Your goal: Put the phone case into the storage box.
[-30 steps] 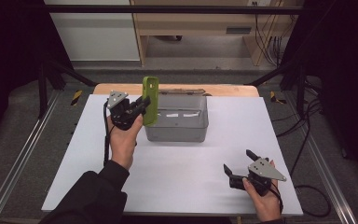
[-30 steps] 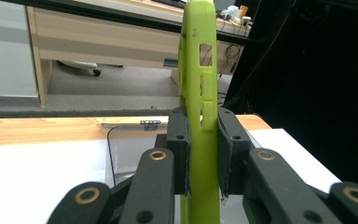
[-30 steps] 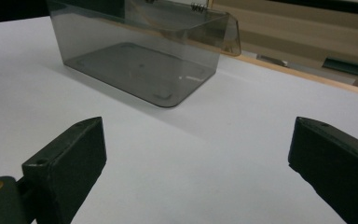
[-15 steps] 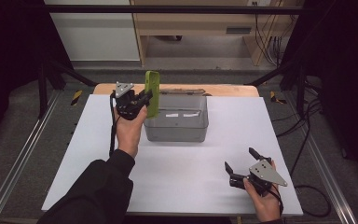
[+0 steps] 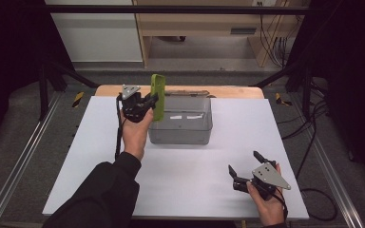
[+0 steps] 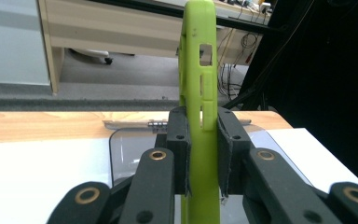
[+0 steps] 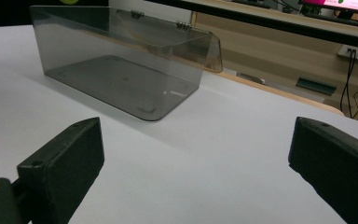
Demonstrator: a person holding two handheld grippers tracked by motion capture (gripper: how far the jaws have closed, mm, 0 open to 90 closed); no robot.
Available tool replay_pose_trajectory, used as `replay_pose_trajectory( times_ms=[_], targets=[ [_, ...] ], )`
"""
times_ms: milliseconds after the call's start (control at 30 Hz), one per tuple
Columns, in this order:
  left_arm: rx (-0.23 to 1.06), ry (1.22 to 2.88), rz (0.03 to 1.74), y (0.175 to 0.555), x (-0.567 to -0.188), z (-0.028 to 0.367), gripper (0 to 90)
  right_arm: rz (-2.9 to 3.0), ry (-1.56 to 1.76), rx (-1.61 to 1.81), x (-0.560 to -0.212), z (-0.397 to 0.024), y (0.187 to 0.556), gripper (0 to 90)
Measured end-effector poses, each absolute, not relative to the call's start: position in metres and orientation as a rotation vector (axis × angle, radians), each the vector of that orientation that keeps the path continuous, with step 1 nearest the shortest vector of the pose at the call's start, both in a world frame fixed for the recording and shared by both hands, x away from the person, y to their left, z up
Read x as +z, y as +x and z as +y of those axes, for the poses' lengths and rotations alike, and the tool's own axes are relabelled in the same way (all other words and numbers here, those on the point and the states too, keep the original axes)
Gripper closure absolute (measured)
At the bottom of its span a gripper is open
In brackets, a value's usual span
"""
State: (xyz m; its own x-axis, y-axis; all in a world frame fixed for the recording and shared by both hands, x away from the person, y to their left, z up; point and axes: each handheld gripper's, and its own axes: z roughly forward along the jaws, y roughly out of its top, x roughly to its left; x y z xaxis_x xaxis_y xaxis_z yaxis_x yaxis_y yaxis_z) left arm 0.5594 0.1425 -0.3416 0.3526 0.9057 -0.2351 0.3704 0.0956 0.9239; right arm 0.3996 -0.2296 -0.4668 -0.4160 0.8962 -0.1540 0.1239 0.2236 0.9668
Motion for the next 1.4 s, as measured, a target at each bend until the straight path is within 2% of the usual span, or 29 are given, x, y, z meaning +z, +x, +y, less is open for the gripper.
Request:
replay_pose_trajectory(
  times_ms=[633,833,1167,1400],
  targets=[
    [0.644,1.492,1.220,0.568,-0.343,0.134,77.5,1.733,0.946,1.265,-0.466,-0.228,0.400,3.4],
    [0.737,1.465,1.178,0.559,-0.335,0.134,77.5,1.737,0.954,1.272,-0.467,-0.229,0.399,3.6],
    [0.748,1.502,1.185,0.561,-0.342,0.136,77.5,1.751,0.930,1.270,-0.466,-0.223,0.398,3.8],
    [0.849,1.618,1.164,0.561,-0.348,0.129,77.5,1.775,0.920,1.267,-0.468,-0.222,0.400,4.1]
  ],
)
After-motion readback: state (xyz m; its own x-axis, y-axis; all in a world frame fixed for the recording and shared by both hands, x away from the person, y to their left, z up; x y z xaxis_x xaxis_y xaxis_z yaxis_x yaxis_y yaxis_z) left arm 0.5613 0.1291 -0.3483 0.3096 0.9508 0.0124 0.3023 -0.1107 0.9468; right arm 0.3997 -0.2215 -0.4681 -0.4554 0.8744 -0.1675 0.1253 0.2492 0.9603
